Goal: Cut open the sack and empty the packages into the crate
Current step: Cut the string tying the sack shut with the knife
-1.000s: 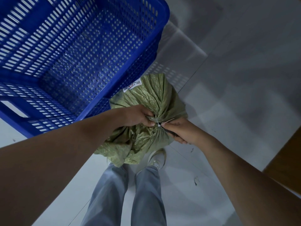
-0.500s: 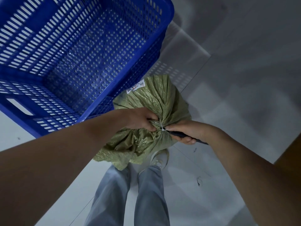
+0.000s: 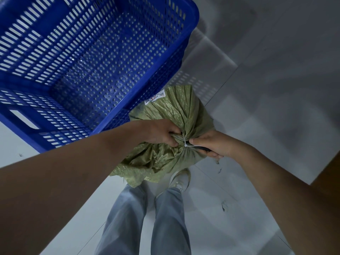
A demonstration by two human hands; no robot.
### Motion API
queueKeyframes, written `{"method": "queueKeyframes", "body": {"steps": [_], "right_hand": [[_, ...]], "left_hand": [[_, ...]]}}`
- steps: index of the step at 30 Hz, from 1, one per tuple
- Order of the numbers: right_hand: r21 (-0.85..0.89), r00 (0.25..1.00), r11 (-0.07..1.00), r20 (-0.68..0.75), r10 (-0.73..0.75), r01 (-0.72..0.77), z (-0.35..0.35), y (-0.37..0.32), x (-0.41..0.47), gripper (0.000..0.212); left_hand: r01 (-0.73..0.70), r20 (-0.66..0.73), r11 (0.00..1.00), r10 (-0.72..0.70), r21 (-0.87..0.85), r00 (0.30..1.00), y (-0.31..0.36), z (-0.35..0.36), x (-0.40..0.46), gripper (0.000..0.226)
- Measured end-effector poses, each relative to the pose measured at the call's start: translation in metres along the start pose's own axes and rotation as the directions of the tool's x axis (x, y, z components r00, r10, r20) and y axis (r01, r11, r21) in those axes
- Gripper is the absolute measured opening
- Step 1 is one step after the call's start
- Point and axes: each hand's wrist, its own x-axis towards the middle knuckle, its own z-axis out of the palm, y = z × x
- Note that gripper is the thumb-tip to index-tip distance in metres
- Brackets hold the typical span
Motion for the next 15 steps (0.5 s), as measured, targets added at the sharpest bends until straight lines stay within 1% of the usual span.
{"method": "queueKeyframes", "body": {"steps": [3, 9, 12, 15], "right_hand": [[0.019, 1.0, 1.0, 0.028, 0.012, -0.012, 0.0, 0.002, -0.001, 0.048], [0.017, 0.994, 0.998, 0.091, 0.056, -0.058, 0.002, 0.003, 0.0, 0.048], [0.032, 0.988, 0.996, 0.136, 0.075, -0.08, 0.001, 0.004, 0.0, 0.048], [-0.023, 0.98, 0.995, 0.168, 0.103, -0.1, -0.002, 0.001, 0.001, 0.048]], "left_hand": [[-0.014, -0.017, 1.0, 0.015, 0.005, 1.0, 0.004, 0.0, -0.002, 0.02], [-0.002, -0.01, 1.0, 0.002, -0.006, 1.0, 0.0, 0.004, -0.004, 0.026], [-0.005, -0.03, 0.999, 0.004, -0.053, 1.0, 0.001, 0.009, -0.004, 0.029], [0.002, -0.024, 0.995, -0.005, -0.105, 1.0, 0.001, 0.012, -0.003, 0.029]]}}
